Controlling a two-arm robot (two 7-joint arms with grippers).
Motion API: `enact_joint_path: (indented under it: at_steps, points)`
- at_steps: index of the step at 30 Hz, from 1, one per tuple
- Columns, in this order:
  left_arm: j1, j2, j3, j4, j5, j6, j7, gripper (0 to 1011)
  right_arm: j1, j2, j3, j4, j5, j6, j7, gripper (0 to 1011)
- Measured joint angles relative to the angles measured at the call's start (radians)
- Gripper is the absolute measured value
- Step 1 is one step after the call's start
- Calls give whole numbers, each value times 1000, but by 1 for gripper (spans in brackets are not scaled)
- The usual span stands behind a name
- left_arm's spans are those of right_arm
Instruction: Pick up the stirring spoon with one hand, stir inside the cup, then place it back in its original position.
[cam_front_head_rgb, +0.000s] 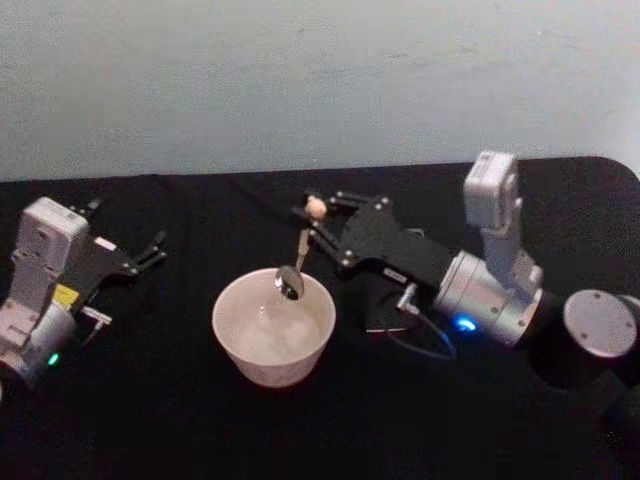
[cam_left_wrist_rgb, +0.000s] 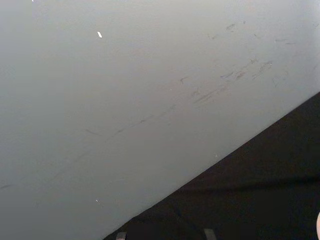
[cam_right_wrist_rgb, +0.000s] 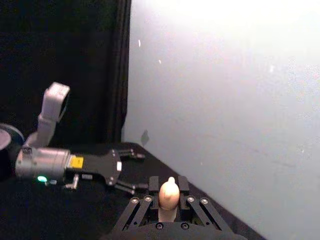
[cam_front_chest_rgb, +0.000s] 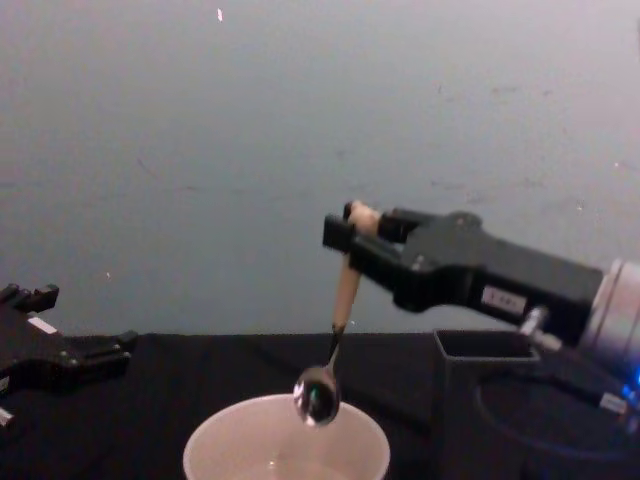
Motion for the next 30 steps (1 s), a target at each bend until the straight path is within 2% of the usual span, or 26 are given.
enact_joint_path:
  at_steps: [9,17,30]
  points:
    - [0,0,0,0,0,0,0,1001,-6,52,28,-88,68,24,20,214]
    - [0,0,0,0,0,0,0,1001,-3,105,73,-137,119,37,15,214]
    - [0,0,0,0,0,0,0,1001,-46,189,150,-194,152,73,-38,214]
